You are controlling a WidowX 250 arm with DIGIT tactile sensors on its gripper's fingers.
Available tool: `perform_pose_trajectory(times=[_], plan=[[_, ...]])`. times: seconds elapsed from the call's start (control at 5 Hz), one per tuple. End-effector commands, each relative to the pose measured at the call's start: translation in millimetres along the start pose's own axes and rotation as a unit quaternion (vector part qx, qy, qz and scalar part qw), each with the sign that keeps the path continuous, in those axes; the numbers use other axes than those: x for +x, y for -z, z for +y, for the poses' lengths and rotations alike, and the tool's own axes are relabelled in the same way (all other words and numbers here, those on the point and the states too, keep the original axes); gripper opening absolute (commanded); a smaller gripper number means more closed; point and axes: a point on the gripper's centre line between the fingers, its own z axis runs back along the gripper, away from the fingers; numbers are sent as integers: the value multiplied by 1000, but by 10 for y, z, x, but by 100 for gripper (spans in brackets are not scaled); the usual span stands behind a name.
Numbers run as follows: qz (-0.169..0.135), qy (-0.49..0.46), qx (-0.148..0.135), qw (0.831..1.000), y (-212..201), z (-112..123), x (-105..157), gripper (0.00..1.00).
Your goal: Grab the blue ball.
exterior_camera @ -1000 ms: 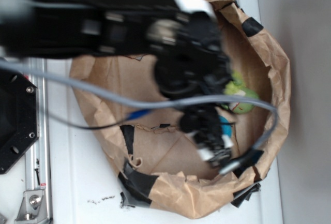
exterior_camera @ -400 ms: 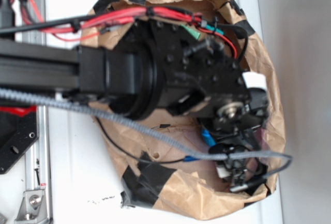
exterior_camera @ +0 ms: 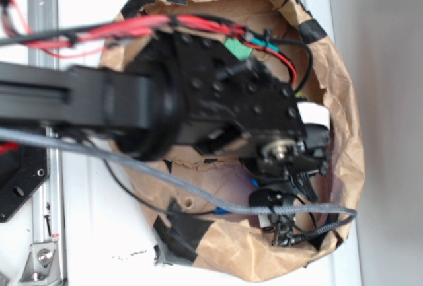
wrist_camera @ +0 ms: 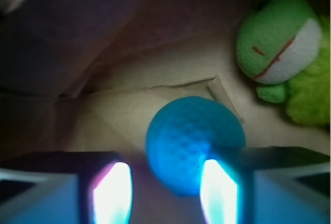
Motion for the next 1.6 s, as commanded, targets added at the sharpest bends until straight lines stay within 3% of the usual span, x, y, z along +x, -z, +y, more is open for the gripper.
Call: perform_pose_trajectory(times=[0.0, 0.2, 0.4, 0.6, 0.8, 1.0, 1.4], plan=[[-78, -14, -7, 997, -607, 143, 123, 100], [-65, -4, 6, 998, -449, 129, 78, 100], [-44, 32, 5, 998, -6, 171, 41, 100], [-34, 88, -4, 996, 272, -34, 59, 100], [-16, 125, 1, 992, 391, -225, -20, 0], [-21, 132, 1, 991, 241, -211, -58, 0], [-44, 138, 62, 988, -686, 67, 7, 0]])
